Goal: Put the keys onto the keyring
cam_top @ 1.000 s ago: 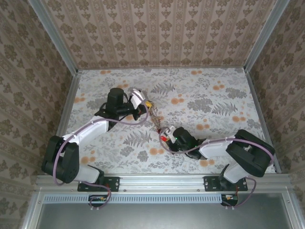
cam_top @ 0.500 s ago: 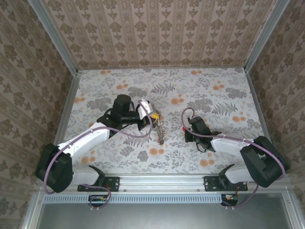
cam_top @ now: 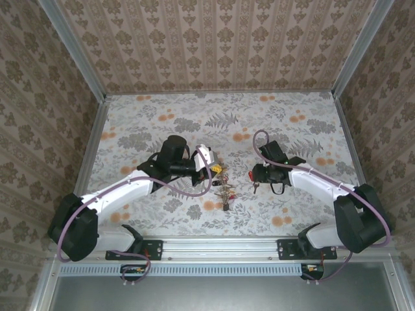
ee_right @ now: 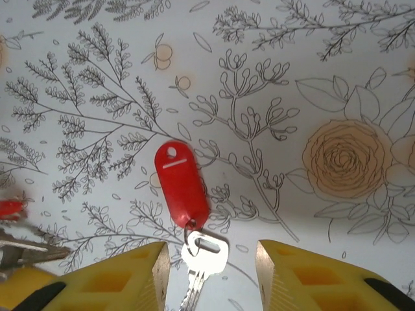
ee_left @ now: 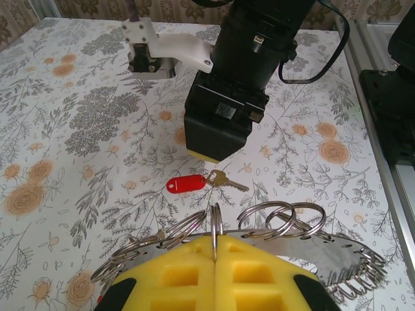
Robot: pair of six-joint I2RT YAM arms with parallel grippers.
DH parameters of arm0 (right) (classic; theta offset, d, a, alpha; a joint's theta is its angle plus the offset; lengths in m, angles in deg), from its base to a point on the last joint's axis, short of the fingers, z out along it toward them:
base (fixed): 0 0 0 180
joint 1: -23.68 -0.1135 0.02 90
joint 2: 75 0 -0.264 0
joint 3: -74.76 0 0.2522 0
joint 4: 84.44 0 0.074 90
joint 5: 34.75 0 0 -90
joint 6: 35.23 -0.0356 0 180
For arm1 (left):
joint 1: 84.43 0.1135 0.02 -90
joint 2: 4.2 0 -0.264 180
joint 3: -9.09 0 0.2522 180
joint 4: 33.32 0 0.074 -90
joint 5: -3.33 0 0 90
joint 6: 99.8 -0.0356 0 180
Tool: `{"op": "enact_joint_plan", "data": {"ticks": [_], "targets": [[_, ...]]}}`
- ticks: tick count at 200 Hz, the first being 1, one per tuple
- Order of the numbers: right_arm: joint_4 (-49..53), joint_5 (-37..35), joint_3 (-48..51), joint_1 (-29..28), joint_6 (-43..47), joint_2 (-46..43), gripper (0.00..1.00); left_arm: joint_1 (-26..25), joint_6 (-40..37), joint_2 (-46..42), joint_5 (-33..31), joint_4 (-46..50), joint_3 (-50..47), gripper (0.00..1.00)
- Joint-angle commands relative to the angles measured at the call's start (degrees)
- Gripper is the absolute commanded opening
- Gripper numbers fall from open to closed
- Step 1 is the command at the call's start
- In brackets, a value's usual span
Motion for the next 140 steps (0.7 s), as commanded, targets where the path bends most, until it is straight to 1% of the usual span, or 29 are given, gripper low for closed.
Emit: {"op": "enact_joint_plan", "data": {"ticks": [1, 34, 83, 123, 140], "targets": [[9.92, 2.73, -3.62, 0.15, -0.74, 4.46, 0.40, -0.28, 0.85, -0.05, 0.84, -4.08, -0.30, 0.00], [10.06, 2.63, -4.92, 0.15, 0.05, 6.53, 0.37, -0.41, 2.01, 0.66, 1.32, -6.23, -0.93, 0.00], [7.72, 6.05, -5.90, 0.06, 1.99, 8.48, 0.31, -0.45, 3.11, 1.91, 0.94, -8.23, -1.24, 0.00], [7.41, 5.78, -6.76, 0.01, 2.04, 8.73, 0.31, -0.42, 3.31, 1.93, 0.78, -8.07, -1.11, 0.00], [6.44, 7.90, -6.33, -0.03, 2.41, 8.09, 0.32, -0.47, 3.28, 1.76, 0.55, -7.95, -1.05, 0.00]]}}
